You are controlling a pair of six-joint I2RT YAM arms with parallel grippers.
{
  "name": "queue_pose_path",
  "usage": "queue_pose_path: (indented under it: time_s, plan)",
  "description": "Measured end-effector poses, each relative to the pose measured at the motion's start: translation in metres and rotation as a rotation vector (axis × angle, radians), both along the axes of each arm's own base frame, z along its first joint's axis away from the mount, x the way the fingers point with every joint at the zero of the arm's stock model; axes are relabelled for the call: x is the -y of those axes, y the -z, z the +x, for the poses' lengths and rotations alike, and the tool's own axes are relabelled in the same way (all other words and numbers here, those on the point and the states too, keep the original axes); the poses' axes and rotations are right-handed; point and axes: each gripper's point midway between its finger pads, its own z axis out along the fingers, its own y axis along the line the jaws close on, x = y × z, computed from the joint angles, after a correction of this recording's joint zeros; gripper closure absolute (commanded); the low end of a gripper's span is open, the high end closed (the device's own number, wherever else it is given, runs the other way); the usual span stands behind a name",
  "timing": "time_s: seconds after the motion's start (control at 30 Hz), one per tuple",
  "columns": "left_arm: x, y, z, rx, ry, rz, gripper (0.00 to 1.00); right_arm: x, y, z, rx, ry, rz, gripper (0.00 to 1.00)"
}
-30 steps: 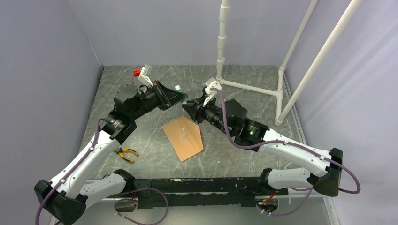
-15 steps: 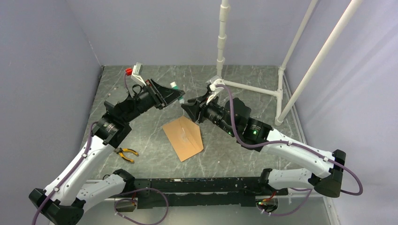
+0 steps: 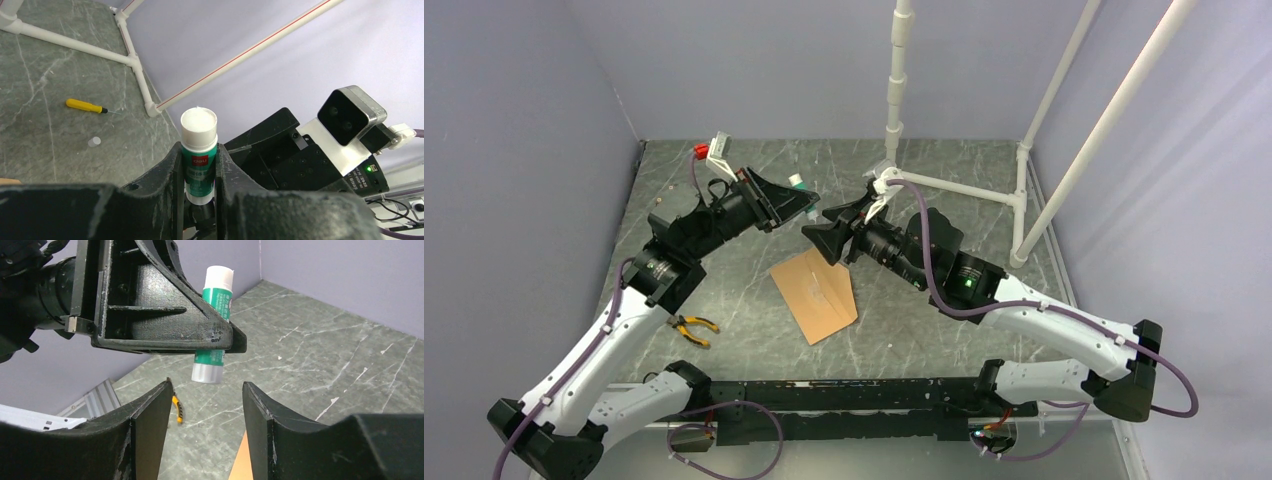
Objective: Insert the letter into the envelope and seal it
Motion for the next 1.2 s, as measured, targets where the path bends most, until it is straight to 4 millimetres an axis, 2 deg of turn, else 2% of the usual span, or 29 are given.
queue_pose_path:
  time_s: [0.1, 0.27, 0.5, 0.7, 0.83, 0.97, 1.07, 1.1, 1.17, 1.2]
  plan:
    - [0.000, 0.000, 0.000, 0.000, 0.001, 0.000, 0.98, 0.000, -0.003, 0.000, 0.004, 0.000, 0.009, 0.50]
    - [0.001, -0.001, -0.001, 0.005, 0.010, -0.001, 0.98, 0.001, -0.004, 0.000, -0.008, 0.004, 0.025, 0.65]
    - [0.004, -0.009, -0.006, 0.045, 0.040, -0.020, 0.97, 0.001, -0.016, 0.001, -0.063, -0.011, 0.116, 0.80]
    - [0.009, -0.024, -0.015, 0.149, 0.102, -0.067, 0.97, 0.009, -0.029, -0.008, -0.164, -0.083, 0.265, 0.94]
    - [0.018, -0.025, -0.032, 0.269, 0.205, -0.091, 0.97, 0.025, -0.027, -0.022, -0.280, -0.187, 0.429, 1.00]
    - [0.023, -0.034, -0.047, 0.420, 0.286, -0.086, 0.97, 0.039, -0.037, -0.034, -0.382, -0.281, 0.578, 1.00]
    - [0.019, -0.048, -0.061, 0.553, 0.325, -0.086, 0.98, 0.054, -0.071, -0.039, -0.369, -0.346, 0.728, 0.98]
    - [0.018, -0.053, -0.066, 0.594, 0.338, -0.086, 0.98, 0.058, -0.080, -0.042, -0.361, -0.370, 0.762, 0.94]
    - [0.016, -0.062, -0.073, 0.652, 0.346, -0.092, 0.98, 0.062, -0.093, -0.051, -0.343, -0.419, 0.797, 0.72]
    - [0.015, -0.066, -0.075, 0.666, 0.345, -0.097, 0.98, 0.062, -0.093, -0.052, -0.326, -0.423, 0.784, 0.65]
